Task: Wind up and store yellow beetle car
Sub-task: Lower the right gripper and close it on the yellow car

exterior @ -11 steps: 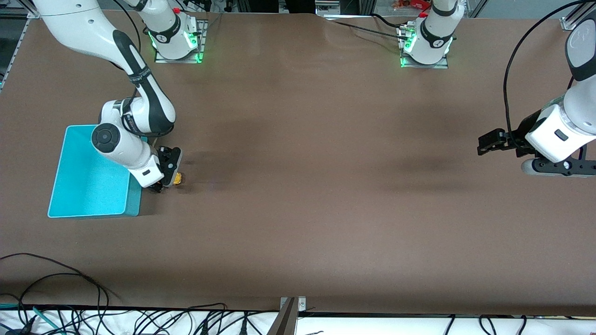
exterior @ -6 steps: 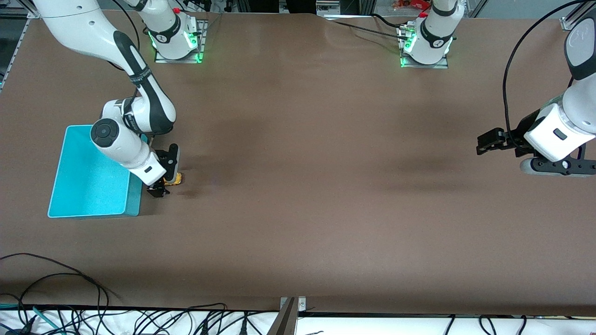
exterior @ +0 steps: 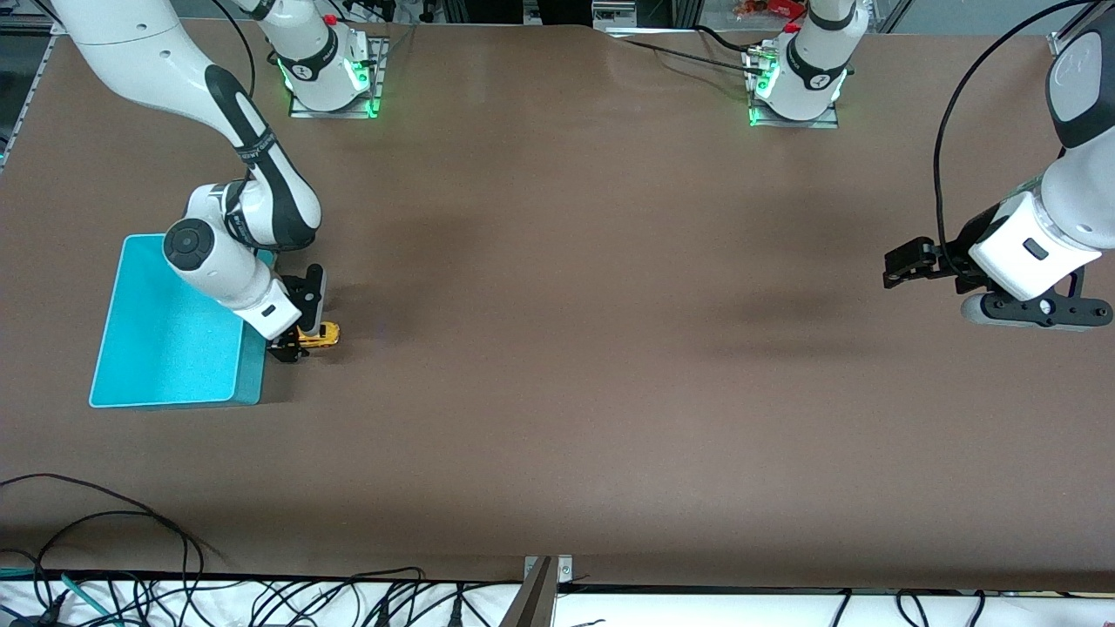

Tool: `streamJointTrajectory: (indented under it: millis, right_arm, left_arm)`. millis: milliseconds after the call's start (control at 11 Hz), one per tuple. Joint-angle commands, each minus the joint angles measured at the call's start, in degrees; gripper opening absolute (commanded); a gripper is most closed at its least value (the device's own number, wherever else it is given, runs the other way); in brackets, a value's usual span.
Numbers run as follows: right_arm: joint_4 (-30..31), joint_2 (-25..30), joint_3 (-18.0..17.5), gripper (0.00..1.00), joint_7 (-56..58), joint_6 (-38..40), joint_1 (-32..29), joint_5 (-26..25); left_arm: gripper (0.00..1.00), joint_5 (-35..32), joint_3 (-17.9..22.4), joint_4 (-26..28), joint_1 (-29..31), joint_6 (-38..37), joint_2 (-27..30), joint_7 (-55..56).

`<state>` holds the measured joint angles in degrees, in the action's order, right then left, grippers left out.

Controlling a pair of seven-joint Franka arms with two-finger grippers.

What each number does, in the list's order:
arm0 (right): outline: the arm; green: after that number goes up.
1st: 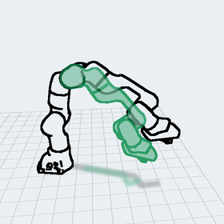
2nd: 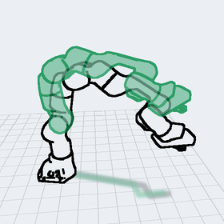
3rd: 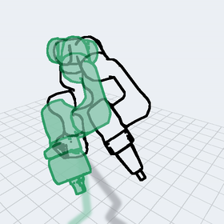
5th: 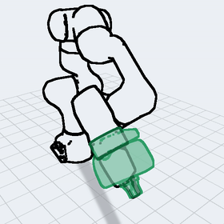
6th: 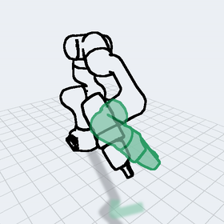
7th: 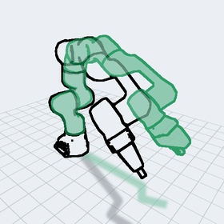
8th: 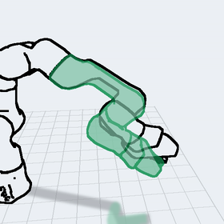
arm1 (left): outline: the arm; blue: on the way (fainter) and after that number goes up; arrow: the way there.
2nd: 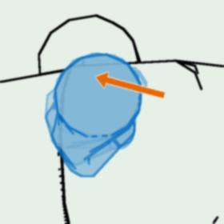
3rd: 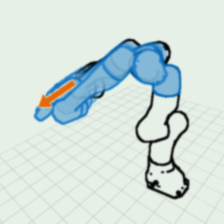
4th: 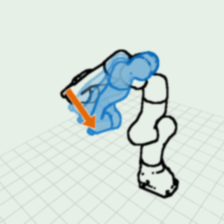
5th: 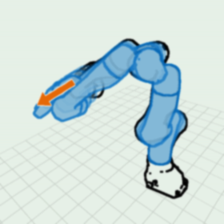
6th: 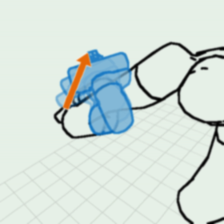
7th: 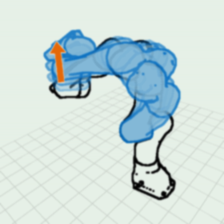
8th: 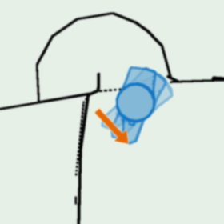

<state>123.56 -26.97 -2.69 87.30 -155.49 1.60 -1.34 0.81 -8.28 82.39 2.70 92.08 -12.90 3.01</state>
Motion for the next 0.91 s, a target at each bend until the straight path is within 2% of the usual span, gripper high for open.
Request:
streamJointTrajectory:
  millis: [0,273,364,545,818]
  right_arm:
    - [1.06,1.31,-0.65,0.57,2.61,-1.57,-0.55,-0.33]
    - [0.98,2.27,-0.65,0.06,2.53,-1.31,-0.55,-0.33]
    - [0.98,2.80,-0.74,0.00,2.44,-1.22,-0.46,-0.33]
    - [0.89,5.34,-0.74,0.00,2.00,-1.13,-0.54,-0.33]
    - [0.36,8.94,-0.74,0.00,1.82,4.30,-0.55,-0.24]
  left_arm:
    - [1.00,-0.54,-0.24,-0.39,0.20,-1.02,0.68,-1.17]
    - [1.00,-0.54,-0.16,-0.39,0.20,-1.02,0.68,-1.17]
    - [1.00,-0.54,-0.24,-0.39,0.20,-1.02,0.68,-1.17]
    - [1.00,-0.54,-0.24,-0.39,0.20,-1.02,0.68,-1.17]
    - [1.00,-0.54,-0.24,-0.39,0.20,-1.02,0.77,-1.17]
